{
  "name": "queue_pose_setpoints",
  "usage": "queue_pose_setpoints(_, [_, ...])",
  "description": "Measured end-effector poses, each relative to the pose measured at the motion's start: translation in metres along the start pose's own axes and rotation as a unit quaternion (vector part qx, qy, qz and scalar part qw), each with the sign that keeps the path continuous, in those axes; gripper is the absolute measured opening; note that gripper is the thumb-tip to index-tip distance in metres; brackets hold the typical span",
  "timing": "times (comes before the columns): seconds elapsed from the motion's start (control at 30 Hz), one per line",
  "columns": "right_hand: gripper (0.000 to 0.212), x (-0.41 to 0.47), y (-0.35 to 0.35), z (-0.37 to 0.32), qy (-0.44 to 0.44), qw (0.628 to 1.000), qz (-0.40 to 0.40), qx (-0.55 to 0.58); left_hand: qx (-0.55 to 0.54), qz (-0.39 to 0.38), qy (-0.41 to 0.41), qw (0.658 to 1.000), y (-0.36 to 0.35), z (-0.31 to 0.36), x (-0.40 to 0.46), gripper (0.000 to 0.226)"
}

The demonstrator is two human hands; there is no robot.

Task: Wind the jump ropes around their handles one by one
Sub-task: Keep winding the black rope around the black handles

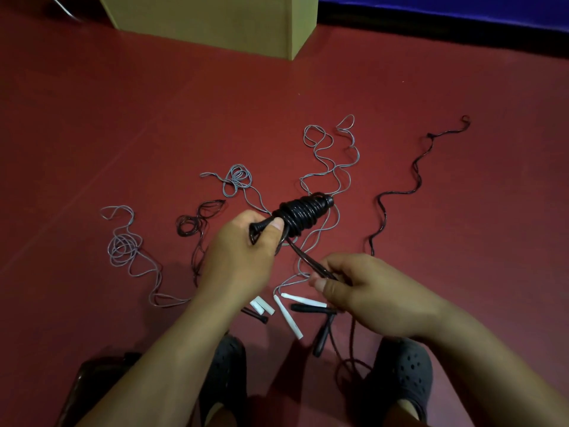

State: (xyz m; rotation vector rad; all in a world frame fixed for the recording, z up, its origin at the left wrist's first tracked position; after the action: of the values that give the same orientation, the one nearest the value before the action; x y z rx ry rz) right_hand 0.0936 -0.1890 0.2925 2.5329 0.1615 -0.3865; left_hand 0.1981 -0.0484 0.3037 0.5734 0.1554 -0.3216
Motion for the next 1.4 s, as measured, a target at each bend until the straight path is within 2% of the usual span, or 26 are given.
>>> queue_pose_setpoints(0.17, [0.024,0.001,-0.006,-0.011,0.051,0.998,-0.006,-0.03,0.094,0.045,-0.05,0.993,0.004,0.008,-0.003,0.027])
queue_pose_setpoints(0.27, [0.031,0.001,-0.003,-0.018,0.079,0.996,0.019,-0.031,0.126,0.042,-0.05,0.99,0.004,0.007,-0.004,0.024])
queue_pose_setpoints(0.37, [0.029,-0.001,0.001,-0.021,0.095,0.994,0.052,-0.034,0.159,0.026,-0.049,0.986,0.001,0.007,-0.004,0.021])
queue_pose_setpoints(0.43, [0.021,-0.003,0.005,-0.022,0.094,0.992,0.078,-0.039,0.187,-0.009,-0.044,0.981,-0.006,0.003,-0.005,0.021])
queue_pose_setpoints(0.53, [0.013,-0.004,0.015,-0.017,0.078,0.988,0.124,-0.037,0.195,-0.106,-0.048,0.974,-0.026,-0.004,-0.008,0.021])
queue_pose_setpoints(0.63, [0.003,-0.005,0.029,-0.007,0.06,0.981,0.182,-0.018,0.196,-0.158,-0.062,0.966,-0.037,-0.005,-0.012,0.019])
queue_pose_setpoints(0.77, [0.011,-0.007,0.04,-0.003,0.042,0.969,0.233,0.073,0.171,-0.191,-0.095,0.962,-0.043,-0.003,-0.015,0.014])
queue_pose_setpoints(0.9, [0.009,-0.004,0.036,-0.003,0.052,0.983,0.177,-0.002,0.139,-0.265,-0.093,0.949,-0.052,0.001,-0.025,0.013])
queue_pose_setpoints(0.97, [0.009,-0.004,0.035,-0.003,0.062,0.988,0.14,-0.001,0.134,-0.314,-0.089,0.936,-0.058,0.002,-0.033,0.016])
queue_pose_setpoints(1.17, [0.012,-0.011,0.041,-0.001,0.051,0.983,0.046,0.171,0.011,-0.435,-0.094,0.896,-0.061,0.02,-0.054,0.017])
queue_pose_setpoints(1.4, [0.023,-0.013,0.041,0.0,0.029,0.938,0.037,0.344,-0.178,-0.443,-0.066,0.876,-0.056,0.038,-0.055,0.009])
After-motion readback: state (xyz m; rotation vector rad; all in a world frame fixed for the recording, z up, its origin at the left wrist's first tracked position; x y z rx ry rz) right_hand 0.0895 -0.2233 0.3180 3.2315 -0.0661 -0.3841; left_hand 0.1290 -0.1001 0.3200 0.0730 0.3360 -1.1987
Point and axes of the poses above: each hand's wrist, its own x-axis towards the middle knuckle, its own y-axis out of the back of the hand, z = x × y, the point moved 8 cm from there along x, towards the middle knuckle, and after that the axes turned 6 degrees about y, right-handed, at the moved point
